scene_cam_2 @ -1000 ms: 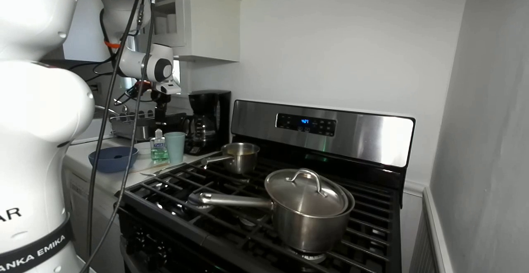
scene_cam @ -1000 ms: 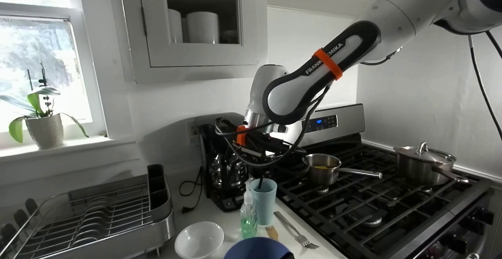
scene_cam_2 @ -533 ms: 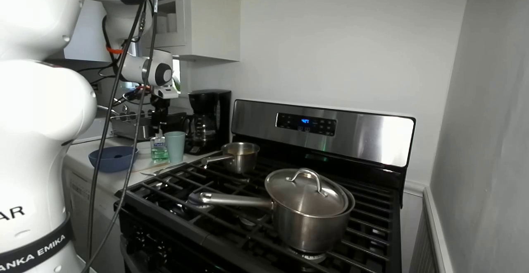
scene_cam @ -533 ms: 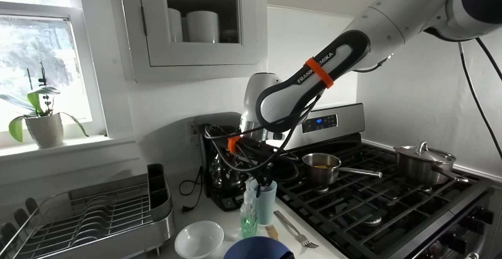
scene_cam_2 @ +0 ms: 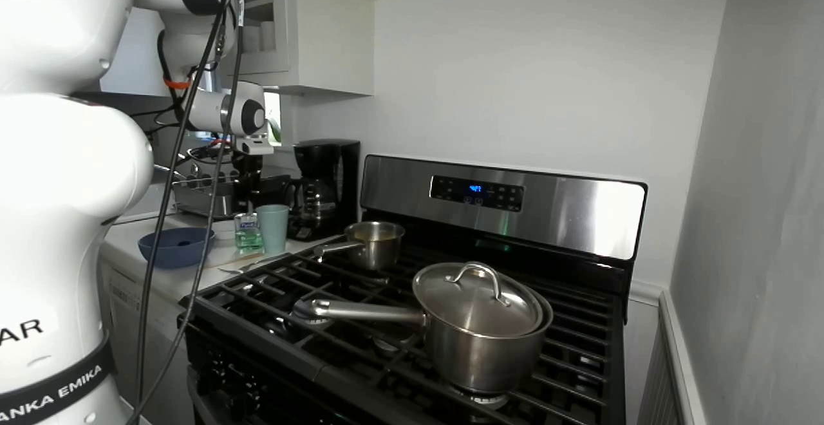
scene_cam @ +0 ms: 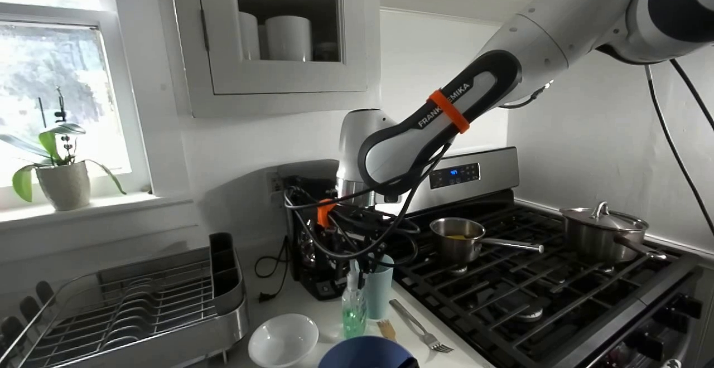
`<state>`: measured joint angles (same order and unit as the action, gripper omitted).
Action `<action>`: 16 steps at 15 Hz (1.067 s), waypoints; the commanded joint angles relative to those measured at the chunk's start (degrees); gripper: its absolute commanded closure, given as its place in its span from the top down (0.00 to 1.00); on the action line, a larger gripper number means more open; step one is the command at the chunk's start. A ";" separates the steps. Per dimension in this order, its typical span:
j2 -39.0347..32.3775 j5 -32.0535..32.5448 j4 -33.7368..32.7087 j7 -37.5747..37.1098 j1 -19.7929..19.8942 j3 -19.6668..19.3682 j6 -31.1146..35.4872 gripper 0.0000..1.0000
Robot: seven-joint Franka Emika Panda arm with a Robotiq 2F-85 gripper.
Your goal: Place the cup in front of the coffee maker then turn the bottle to place the spout above the cup
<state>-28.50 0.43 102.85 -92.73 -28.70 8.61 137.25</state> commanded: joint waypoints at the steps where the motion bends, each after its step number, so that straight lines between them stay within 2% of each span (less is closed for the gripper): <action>1: -0.74 3.06 -2.85 -2.65 -1.26 -1.10 -3.53 0.23; 3: -0.79 3.39 -3.36 -2.32 -0.96 -0.66 -4.56 0.11; 4: -0.85 3.27 -3.67 -2.04 -0.79 -0.39 -5.16 0.09; 7: -0.96 2.98 -4.00 -0.66 -0.42 0.21 -6.00 0.11; 10: -0.90 3.06 -4.52 3.83 0.16 1.08 -8.04 0.11; 16: -2.18 4.59 -6.59 18.39 0.73 1.57 -10.18 0.11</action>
<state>-28.72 3.23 99.61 -80.39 -28.68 9.48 129.12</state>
